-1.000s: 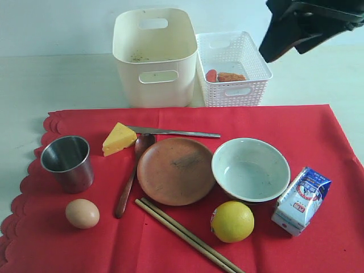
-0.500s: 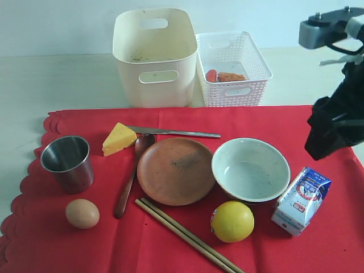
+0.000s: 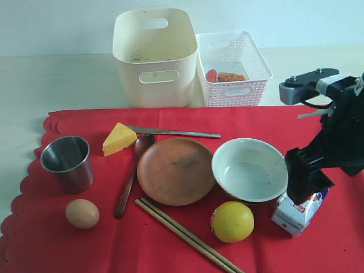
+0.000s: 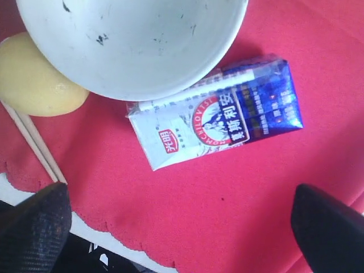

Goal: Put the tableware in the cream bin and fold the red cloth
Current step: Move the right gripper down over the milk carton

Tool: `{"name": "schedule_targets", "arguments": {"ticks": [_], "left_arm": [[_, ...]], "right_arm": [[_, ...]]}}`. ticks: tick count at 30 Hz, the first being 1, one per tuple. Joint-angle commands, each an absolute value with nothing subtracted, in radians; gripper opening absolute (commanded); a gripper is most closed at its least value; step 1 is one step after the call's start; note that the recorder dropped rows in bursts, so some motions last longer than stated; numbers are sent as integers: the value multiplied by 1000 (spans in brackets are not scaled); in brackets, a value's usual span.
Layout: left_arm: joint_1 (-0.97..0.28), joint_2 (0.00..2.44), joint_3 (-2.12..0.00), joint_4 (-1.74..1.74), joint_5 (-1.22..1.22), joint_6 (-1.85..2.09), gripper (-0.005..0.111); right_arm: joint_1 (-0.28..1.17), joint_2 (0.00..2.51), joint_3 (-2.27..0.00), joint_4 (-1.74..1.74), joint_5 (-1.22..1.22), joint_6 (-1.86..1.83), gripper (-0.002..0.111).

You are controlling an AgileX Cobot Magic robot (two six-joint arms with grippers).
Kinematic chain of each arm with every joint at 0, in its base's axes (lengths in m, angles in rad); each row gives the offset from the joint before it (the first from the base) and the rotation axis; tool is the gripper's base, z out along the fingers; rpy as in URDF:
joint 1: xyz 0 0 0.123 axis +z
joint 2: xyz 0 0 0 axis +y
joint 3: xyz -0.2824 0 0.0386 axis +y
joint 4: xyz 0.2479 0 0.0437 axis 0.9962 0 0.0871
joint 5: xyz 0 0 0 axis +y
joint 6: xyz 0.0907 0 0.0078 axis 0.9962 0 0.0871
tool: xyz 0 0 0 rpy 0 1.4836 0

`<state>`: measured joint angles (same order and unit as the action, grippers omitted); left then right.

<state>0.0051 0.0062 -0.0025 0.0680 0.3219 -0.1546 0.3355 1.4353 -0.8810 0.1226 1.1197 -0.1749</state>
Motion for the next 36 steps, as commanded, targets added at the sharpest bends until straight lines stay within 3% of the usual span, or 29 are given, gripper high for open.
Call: {"name": "schedule_targets", "arguments": {"ticks": [1, 36], "left_arm": [[-1, 0, 0, 67, 319, -156, 1], [-1, 0, 0, 67, 319, -156, 1]], "right_arm": [[337, 1488, -875, 121, 1092, -198, 103], [337, 1718, -875, 64, 923, -381, 103]]}}
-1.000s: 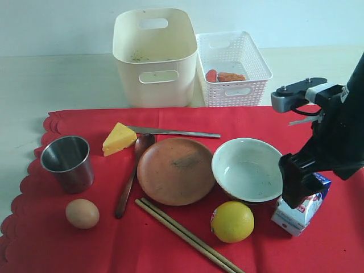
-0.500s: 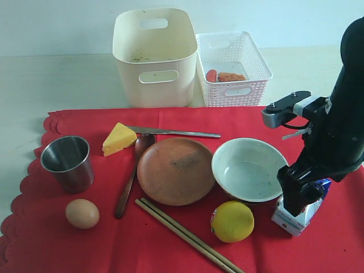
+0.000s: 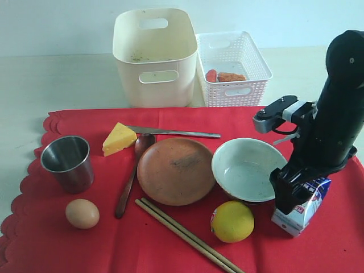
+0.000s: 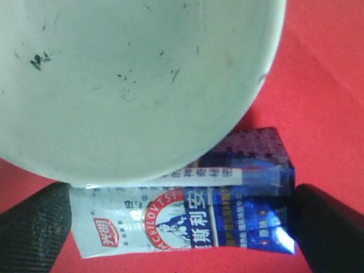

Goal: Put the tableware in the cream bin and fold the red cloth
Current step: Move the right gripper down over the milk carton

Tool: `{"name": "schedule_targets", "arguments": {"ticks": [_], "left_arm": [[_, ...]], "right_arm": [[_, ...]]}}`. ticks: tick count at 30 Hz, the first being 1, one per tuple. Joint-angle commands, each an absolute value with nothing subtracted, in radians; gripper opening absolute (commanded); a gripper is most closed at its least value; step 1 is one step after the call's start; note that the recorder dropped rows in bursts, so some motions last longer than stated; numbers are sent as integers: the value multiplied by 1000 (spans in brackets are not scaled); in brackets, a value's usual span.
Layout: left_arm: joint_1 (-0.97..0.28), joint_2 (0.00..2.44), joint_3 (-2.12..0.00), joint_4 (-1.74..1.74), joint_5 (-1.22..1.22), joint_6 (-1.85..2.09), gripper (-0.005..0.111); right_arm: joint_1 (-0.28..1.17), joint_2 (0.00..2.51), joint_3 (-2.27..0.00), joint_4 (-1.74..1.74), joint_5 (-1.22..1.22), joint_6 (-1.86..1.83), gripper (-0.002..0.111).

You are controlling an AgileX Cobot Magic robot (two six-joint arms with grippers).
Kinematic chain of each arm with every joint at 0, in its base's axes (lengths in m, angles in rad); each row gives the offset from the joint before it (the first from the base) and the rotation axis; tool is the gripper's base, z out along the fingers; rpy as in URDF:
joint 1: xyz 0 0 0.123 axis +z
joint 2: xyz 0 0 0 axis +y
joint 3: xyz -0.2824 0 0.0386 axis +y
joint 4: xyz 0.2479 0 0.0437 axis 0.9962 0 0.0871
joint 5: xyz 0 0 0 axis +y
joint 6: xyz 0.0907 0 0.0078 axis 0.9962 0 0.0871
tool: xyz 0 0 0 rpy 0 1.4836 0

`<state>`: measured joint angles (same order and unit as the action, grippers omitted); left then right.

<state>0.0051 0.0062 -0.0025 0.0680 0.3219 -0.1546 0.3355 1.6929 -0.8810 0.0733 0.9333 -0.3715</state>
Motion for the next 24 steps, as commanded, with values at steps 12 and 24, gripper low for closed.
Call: {"name": "schedule_targets", "arguments": {"ticks": [12, 24], "left_arm": [[-1, 0, 0, 67, 319, -156, 1], [-1, 0, 0, 67, 319, -156, 1]], "right_arm": [[337, 1771, -875, 83, 942, -374, 103], [337, 1674, -875, 83, 991, -332, 103]]}}
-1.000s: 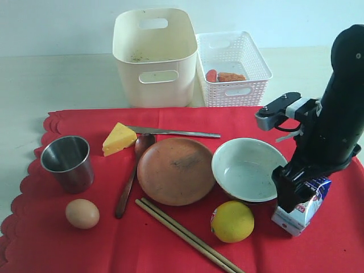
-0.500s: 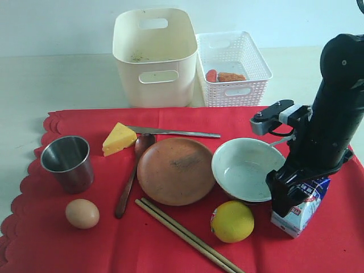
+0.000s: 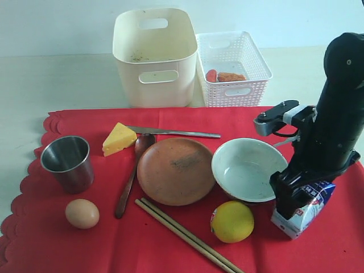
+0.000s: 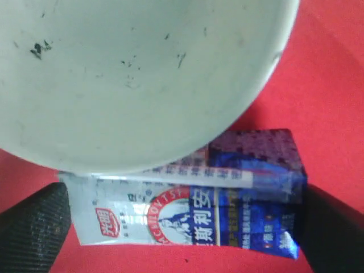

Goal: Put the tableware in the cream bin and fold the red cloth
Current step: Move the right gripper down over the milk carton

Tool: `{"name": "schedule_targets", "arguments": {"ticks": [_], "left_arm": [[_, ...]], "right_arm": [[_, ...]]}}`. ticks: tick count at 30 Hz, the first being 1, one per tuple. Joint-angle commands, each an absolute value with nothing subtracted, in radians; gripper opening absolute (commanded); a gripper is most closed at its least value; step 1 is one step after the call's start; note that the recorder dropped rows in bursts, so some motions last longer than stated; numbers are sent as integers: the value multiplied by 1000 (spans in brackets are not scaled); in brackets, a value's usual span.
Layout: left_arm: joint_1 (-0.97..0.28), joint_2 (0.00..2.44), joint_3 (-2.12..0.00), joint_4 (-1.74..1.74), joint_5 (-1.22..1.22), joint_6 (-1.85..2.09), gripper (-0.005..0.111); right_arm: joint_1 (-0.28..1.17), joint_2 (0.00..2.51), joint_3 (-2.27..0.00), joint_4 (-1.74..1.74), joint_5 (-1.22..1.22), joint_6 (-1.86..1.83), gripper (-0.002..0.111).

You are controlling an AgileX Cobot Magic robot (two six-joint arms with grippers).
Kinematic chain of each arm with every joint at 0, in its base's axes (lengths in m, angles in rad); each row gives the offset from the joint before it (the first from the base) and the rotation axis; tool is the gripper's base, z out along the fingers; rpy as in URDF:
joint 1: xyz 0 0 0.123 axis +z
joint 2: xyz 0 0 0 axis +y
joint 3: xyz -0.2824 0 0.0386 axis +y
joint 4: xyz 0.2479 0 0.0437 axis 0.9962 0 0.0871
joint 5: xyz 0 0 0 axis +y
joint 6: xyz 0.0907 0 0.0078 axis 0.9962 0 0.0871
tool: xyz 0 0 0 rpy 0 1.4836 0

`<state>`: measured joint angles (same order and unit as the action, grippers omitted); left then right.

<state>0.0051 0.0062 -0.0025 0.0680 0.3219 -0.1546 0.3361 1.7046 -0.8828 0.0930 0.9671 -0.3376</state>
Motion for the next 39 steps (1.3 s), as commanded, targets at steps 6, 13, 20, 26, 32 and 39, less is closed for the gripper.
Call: {"name": "schedule_targets", "arguments": {"ticks": [6, 13, 20, 26, 32, 39], "left_arm": [[-1, 0, 0, 67, 319, -156, 1], [-1, 0, 0, 67, 319, -156, 1], [-1, 0, 0, 67, 319, -156, 1], [-1, 0, 0, 67, 319, -156, 1], [-1, 0, 0, 67, 319, -156, 1], [-1, 0, 0, 67, 319, -156, 1]], "right_arm": [[337, 1627, -875, 72, 1027, -328, 103], [337, 1561, -875, -46, 1033, -471, 103], [337, 1575, -875, -15, 1010, -860, 103], [337, 1615, -875, 0, 1000, -1028, 103], [337, 1690, -875, 0, 948, -1052, 103], [337, 1726, -875, 0, 907, -1066, 96]]}}
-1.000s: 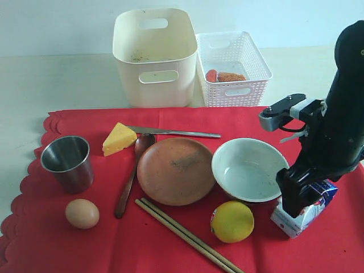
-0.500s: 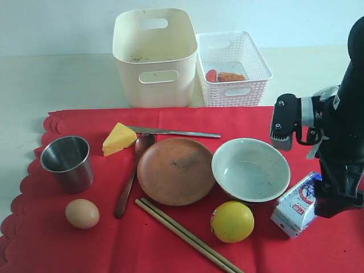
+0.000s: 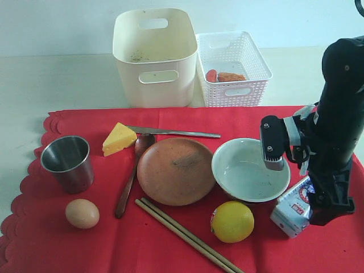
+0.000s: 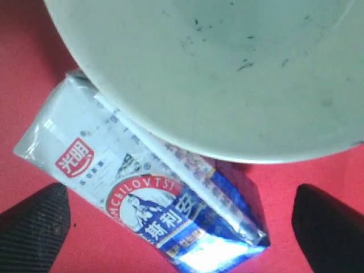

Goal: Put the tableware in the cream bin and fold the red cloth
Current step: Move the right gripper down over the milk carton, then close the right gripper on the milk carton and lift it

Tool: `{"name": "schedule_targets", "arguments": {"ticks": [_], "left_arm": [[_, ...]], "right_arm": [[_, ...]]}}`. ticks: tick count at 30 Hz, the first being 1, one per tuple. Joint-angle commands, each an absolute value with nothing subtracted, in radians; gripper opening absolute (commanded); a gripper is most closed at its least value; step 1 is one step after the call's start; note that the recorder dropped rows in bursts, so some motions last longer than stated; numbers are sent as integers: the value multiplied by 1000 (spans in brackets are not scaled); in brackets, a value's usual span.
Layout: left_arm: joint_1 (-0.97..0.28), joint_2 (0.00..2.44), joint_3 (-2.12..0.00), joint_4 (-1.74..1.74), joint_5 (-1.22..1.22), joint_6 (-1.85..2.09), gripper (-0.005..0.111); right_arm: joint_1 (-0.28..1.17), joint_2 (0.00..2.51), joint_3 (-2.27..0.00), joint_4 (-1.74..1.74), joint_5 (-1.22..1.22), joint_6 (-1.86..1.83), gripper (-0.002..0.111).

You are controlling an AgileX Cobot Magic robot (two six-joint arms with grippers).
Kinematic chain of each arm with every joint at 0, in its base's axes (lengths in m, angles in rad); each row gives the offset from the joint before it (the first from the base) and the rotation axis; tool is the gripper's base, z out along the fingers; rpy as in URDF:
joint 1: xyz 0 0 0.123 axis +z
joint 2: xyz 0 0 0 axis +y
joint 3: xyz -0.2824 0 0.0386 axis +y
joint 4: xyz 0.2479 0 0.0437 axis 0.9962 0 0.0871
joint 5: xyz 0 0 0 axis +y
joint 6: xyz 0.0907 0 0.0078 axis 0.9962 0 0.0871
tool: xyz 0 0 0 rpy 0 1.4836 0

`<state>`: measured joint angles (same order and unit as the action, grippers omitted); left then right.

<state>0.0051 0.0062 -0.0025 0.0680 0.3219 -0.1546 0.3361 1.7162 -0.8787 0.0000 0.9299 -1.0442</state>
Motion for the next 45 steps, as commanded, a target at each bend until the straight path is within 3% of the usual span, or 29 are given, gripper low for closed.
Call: {"name": "schedule_targets", "arguments": {"ticks": [1, 6, 13, 14, 23, 25, 26, 27, 29, 30, 45], "left_arm": [[-1, 0, 0, 67, 319, -156, 1], [-1, 0, 0, 67, 319, -156, 1], [-1, 0, 0, 67, 319, -156, 1], [-1, 0, 0, 67, 319, -156, 1], [-1, 0, 0, 67, 319, -156, 1], [-1, 0, 0, 67, 319, -156, 1], [-1, 0, 0, 67, 319, -156, 1], [-1, 0, 0, 67, 319, -156, 1], [-1, 0, 0, 67, 319, -156, 1], [-1, 0, 0, 67, 319, -156, 1], [-1, 0, 0, 67, 319, -156, 1]], "right_arm": [[337, 1728, -875, 0, 907, -1074, 91], [337, 1735, -875, 0, 953, -1084, 39], [337, 1735, -875, 0, 1042, -1105, 2], [337, 1733, -875, 0, 1047, -1105, 0], [337, 1707, -875, 66, 1040, -1097, 4], [337, 1707, -875, 78, 1026, -1096, 23], [337, 1707, -875, 73, 1007, -1064, 41], [337, 1707, -875, 73, 1002, -1054, 49], [337, 1707, -875, 79, 997, -1038, 77], [337, 1707, -875, 83, 997, -1035, 80], [337, 1747, -796, 112, 829, -994, 84]]}}
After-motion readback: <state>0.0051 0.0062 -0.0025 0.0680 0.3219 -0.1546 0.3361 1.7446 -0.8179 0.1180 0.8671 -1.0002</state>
